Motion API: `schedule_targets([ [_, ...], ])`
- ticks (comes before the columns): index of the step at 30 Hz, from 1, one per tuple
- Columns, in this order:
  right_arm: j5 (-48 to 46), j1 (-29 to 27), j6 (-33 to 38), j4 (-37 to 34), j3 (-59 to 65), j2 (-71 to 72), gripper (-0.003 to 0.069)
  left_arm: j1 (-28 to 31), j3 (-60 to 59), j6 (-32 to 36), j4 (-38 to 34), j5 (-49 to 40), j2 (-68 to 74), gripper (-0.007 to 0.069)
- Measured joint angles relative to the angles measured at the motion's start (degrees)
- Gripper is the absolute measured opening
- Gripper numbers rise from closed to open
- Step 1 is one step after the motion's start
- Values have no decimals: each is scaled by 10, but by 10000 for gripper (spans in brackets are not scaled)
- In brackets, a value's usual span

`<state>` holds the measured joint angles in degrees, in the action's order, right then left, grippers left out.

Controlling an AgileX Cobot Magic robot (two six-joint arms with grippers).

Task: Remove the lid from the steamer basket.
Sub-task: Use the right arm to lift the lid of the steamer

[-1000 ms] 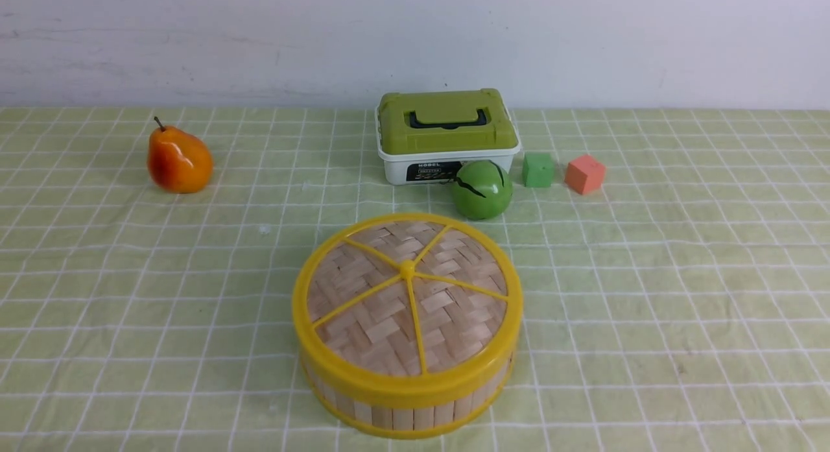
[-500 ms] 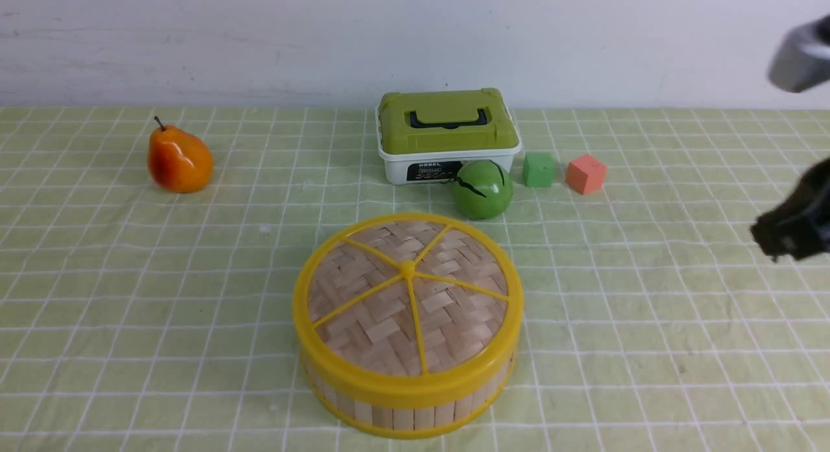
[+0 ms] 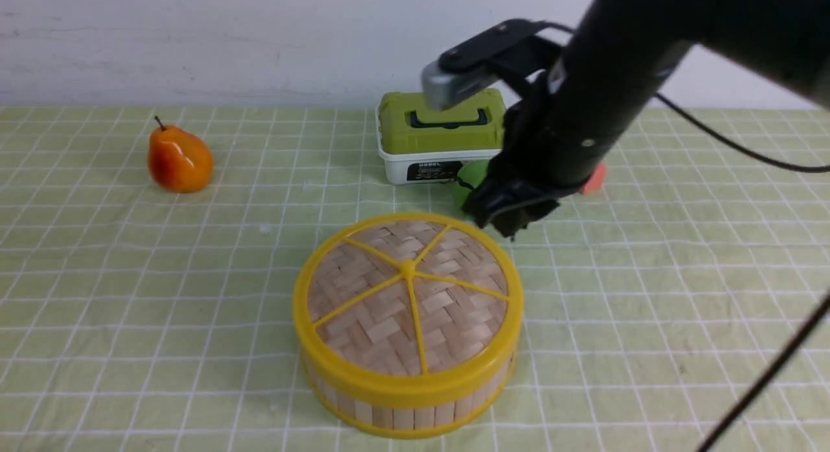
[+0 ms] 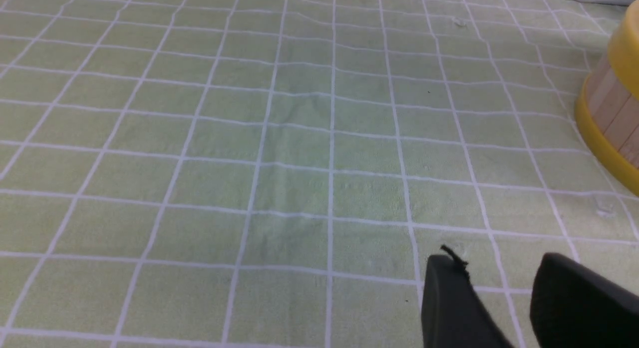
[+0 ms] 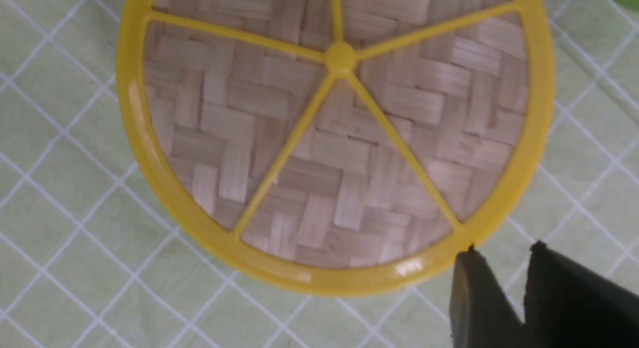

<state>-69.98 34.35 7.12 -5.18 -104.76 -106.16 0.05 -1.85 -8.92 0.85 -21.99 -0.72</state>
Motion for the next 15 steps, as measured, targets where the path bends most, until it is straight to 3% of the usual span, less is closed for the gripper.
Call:
schedule_targets([
  [4,3,23,-4,-6,-61,-70,334,0,0,0,0,0,0,239],
  [7,17,36,-6,-7,-92,-113,412,0,0,0,0,0,0,239],
  [12,33,40,-12,-10,-117,-156,430,0,0,0,0,0,0,239],
  [15,36,39,-21,-8,-120,-175,390,0,0,0,0,0,0,239],
])
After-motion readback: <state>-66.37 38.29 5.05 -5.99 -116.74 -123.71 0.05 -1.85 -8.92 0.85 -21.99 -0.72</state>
